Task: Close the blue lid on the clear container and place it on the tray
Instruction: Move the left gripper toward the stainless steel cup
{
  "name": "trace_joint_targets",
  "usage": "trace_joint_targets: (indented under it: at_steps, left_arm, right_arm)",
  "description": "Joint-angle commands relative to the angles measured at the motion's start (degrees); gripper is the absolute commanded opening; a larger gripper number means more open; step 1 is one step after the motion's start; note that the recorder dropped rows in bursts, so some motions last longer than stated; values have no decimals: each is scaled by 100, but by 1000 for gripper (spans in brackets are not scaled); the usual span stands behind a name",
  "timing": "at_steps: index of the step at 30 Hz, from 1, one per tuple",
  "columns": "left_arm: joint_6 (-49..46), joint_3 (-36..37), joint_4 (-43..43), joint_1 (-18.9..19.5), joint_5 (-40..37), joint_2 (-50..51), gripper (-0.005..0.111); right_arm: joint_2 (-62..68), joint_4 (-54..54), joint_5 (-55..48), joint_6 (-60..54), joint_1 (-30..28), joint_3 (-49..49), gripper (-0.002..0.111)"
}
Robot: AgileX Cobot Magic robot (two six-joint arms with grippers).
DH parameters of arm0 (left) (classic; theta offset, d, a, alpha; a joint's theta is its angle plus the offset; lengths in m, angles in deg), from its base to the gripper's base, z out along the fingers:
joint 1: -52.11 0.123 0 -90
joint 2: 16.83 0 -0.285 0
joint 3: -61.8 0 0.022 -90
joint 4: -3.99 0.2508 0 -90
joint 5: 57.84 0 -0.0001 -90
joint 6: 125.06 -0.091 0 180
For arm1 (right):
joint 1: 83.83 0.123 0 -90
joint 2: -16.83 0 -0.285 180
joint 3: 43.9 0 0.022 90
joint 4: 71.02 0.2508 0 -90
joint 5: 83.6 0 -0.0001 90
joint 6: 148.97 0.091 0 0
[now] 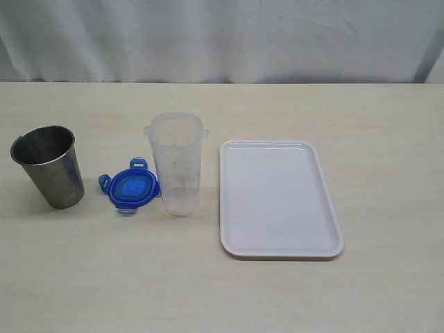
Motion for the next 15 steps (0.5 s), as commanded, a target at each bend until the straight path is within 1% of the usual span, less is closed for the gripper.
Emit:
trace_joint_targets:
  at_steps: [1, 3, 7, 11, 13, 14, 15]
  left_arm:
    - [131, 12, -591, -45, 1455, -18, 0]
    - [131, 12, -605, -45, 1668, -18, 0]
    - [498, 12, -488, -45, 1925, -18, 0]
    - [1389, 12, 506, -45, 2431, -18, 1]
    - [1814, -23, 1050, -45, 2486, -18, 10]
    - [1981, -108, 1386, -45, 2531, 71, 18]
    - [2105, -190, 1726, -45, 2647, 201, 29]
  right_arm:
    - [-28, 3, 19, -21, 11, -13, 4]
    - [-28, 3, 19, -21, 11, -13, 4]
    - [-28, 3, 19, -21, 11, -13, 4]
    - [-28, 3, 19, -21, 11, -13, 4]
    - [-28, 3, 19, -21, 11, -13, 4]
    - [-28, 3, 19, -21, 11, -13, 4]
    - [-28, 3, 19, -21, 11, -13, 4]
